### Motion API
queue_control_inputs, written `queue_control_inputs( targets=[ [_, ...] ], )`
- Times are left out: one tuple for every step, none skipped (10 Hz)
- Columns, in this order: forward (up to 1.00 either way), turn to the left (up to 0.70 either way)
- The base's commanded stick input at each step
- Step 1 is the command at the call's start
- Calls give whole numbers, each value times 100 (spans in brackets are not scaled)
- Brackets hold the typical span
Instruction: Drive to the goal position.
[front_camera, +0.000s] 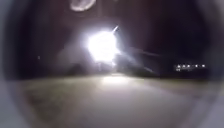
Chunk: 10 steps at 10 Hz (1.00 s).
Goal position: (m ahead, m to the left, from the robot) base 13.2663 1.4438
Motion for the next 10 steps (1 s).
queue_control_inputs(
  targets=[
    [100,0],
    [100,0],
    [100,0],
    [100,0],
    [100,0],
    [100,0],
    [100,0],
    [100,32],
    [100,37],
    [100,10]
  ],
)
